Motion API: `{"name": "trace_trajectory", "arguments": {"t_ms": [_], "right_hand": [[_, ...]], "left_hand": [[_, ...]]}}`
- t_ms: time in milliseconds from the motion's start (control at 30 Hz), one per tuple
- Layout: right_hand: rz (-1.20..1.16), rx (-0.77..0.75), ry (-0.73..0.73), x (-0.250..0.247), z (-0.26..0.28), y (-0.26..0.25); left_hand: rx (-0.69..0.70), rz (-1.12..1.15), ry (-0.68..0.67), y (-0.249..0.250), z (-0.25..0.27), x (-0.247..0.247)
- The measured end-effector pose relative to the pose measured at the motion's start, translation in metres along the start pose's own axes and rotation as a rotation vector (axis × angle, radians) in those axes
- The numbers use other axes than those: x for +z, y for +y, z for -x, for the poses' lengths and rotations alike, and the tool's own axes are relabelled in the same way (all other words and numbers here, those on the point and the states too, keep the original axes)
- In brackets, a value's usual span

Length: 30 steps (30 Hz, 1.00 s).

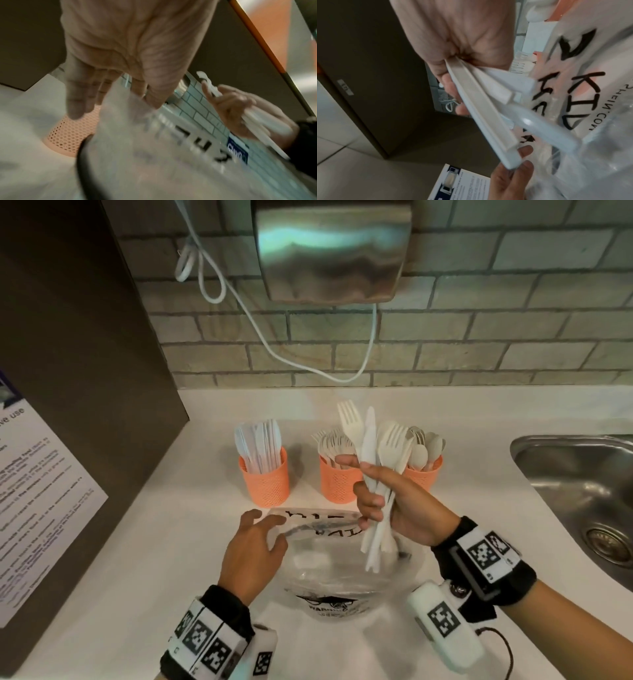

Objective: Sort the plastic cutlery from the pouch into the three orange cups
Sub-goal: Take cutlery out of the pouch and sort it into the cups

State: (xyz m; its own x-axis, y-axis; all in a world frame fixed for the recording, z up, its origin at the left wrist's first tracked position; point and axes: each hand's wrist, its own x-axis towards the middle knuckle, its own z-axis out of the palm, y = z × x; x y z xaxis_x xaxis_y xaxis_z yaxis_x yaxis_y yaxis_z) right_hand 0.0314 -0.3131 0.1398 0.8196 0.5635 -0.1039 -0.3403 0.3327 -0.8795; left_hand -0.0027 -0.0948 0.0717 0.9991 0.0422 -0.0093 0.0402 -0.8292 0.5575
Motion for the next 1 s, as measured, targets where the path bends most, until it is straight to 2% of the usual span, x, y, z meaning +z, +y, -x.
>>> {"name": "trace_trajectory", "arguments": {"t_ms": [167,367,500,600,667,733,800,900,1000], "right_hand": [[-0.211,0.105,0.004,0.002,0.005,-0.005],[-0.195,0.132,0.043,0.008,0.007,0.001],[-0.166,0.09,0.051,0.005,0.007,0.0],[-0.113,0.075,0.061,0.002,0.008,0.0],[-0.08,0.08,0.073,0.002,0.008,0.002],[-0.075,0.09,0.071,0.004,0.008,0.004],[-0.075,0.102,0.035,0.005,0.006,0.007],[-0.108,0.115,-0.037,0.008,0.003,0.014],[-0.132,0.096,-0.104,0.013,0.002,0.021]], "left_hand": [[0.151,0.103,-0.013,-0.006,-0.002,-0.017],[0.17,-0.092,-0.087,0.0,-0.001,-0.009],[0.176,-0.067,0.056,0.002,0.001,0.007],[0.21,-0.042,0.056,0.0,-0.001,0.01],[0.253,-0.012,0.105,0.001,-0.002,0.001],[0.333,0.136,0.232,0.011,-0.003,-0.015],[0.399,0.387,0.31,0.032,-0.002,-0.03],[0.406,0.684,0.277,0.065,-0.002,-0.042],[0.395,0.749,0.231,0.087,-0.006,-0.04]]}}
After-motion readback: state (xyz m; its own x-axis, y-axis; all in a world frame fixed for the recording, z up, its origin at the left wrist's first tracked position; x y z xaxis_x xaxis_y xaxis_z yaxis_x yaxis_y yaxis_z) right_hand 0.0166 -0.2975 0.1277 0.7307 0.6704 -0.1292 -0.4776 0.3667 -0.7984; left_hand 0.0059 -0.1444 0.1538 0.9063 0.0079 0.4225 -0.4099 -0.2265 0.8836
